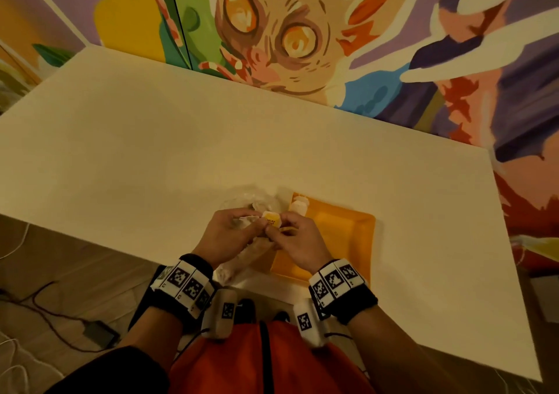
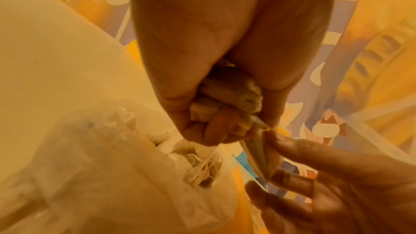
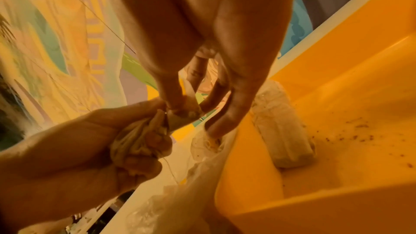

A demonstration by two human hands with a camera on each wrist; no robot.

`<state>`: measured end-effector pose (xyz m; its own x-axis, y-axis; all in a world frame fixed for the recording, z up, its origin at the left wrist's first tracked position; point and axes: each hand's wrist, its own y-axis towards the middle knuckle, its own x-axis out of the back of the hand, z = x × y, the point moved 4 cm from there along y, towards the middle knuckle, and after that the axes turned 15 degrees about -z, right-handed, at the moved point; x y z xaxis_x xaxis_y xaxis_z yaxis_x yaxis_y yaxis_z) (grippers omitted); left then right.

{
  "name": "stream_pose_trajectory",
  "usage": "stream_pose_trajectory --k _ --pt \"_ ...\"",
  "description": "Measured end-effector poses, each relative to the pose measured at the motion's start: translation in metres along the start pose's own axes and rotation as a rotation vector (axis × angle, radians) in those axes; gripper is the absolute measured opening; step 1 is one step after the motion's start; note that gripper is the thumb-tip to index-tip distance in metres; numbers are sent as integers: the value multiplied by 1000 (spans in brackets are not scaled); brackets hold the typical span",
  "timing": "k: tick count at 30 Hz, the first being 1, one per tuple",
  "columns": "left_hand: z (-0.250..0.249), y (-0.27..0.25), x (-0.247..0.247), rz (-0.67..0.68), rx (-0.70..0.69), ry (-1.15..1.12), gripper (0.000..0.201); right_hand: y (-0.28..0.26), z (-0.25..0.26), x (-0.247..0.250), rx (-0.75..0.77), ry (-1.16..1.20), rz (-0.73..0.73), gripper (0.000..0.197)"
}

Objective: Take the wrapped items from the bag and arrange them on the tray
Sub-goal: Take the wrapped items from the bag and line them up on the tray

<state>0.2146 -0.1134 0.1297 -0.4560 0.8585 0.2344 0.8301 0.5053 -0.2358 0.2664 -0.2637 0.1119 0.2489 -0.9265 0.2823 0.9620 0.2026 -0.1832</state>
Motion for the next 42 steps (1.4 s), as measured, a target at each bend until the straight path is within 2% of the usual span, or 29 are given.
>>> stream_pose_trajectory --k 6,9,11,13,15,20,23,27,31,34,36,40,42 --pt "-7 2 -5 55 -106 83 9 5 -3 10 96 -209 -45 24" --pt "-6 5 -6 68 -134 114 9 4 0 8 107 -210 -55 8" --pt "-6 5 -6 62 -139 102 7 4 -1 8 95 -138 -73 13" --pt "-9 3 -7 43 -140 58 8 3 0 8 115 -106 -81 7" --pt "-11 2 -8 14 -143 26 11 2 0 9 139 -120 -67 9" --pt "-6 4 -10 -17 -161 46 7 3 -4 17 107 -166 -50 4" --pt "-1 6 -12 -6 -176 189 7 7 -12 32 76 -207 -92 8" --pt "8 4 -21 92 -176 432 14 9 -30 54 -22 -384 -120 11" --pt "8 -1 -33 133 -163 615 15 7 -49 54 -166 -500 -19 9" --pt "13 -4 -44 188 -115 672 27 8 -59 45 -186 -612 43 8" --pt "17 -3 -51 214 -106 713 25 11 -61 38 -195 -682 76 6" --pt "28 2 -60 240 -229 921 25 19 -61 30 -211 -753 100 12" --pt "30 5 -59 211 -229 929 21 24 -61 27 -219 -773 92 14"
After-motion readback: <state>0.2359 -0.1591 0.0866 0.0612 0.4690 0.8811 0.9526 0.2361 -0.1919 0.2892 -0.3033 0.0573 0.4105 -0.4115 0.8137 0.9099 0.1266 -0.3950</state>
